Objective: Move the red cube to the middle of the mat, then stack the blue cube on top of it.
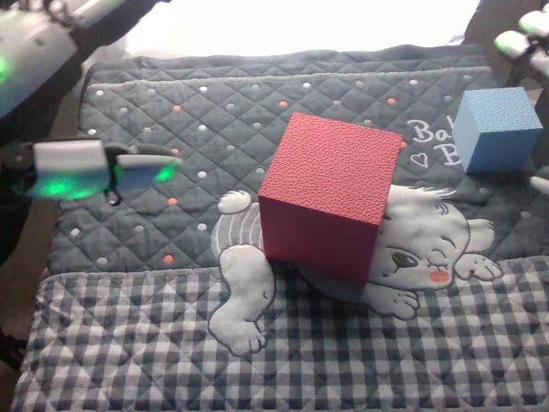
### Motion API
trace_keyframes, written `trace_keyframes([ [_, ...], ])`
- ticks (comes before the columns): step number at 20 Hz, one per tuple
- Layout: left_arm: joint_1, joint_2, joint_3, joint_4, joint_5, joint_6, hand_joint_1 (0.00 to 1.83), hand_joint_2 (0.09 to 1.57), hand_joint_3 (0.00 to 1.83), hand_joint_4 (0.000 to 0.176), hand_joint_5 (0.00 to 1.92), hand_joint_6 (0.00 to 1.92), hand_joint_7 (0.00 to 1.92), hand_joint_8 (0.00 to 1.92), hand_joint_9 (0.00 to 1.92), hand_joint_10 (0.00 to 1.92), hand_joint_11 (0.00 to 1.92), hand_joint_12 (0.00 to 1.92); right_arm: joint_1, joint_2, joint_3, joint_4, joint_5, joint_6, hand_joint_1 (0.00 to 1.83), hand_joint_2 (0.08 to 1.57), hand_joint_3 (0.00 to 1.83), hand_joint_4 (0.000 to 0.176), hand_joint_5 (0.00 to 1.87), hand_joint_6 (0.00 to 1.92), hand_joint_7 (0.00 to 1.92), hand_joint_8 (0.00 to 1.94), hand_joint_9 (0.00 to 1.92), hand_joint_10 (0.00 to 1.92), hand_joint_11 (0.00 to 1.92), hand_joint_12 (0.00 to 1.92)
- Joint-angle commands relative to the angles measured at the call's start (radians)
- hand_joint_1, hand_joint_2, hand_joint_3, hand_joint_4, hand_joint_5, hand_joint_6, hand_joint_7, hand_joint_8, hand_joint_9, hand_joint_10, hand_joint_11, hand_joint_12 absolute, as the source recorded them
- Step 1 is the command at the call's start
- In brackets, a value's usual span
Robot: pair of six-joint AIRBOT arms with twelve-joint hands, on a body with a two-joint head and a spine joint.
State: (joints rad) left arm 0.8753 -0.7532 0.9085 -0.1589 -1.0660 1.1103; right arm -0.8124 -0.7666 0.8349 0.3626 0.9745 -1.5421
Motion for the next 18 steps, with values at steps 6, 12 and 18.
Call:
trace_keyframes([
  [6,0.045,0.008,-0.008,-0.058,-0.224,0.001,0.72,0.95,0.01,0.049,0.00,0.00,0.00,0.00,0.00,0.00,0.00,0.00,0.080,-0.087,0.091,0.078,0.033,-0.003,0.83,1.06,0.00,0.049,0.00,0.00,0.00,0.00,0.00,0.00,0.00,0.64],
  [12,0.071,0.008,-0.011,-0.082,-0.252,0.000,0.75,0.96,0.01,0.058,0.00,0.00,0.00,0.00,0.00,0.00,0.00,0.00,0.099,-0.138,0.179,0.110,0.031,0.199,0.96,1.09,0.01,0.000,0.00,0.00,0.00,0.00,0.05,0.03,0.00,1.55],
  [18,0.076,0.008,-0.012,-0.086,-0.260,0.000,0.78,0.96,0.01,0.057,0.00,0.00,0.00,0.00,0.00,0.00,0.00,0.00,0.135,-0.174,0.231,0.126,-0.031,0.206,0.94,1.08,0.00,0.017,0.00,0.00,0.00,0.00,0.03,0.01,0.00,1.47],
])
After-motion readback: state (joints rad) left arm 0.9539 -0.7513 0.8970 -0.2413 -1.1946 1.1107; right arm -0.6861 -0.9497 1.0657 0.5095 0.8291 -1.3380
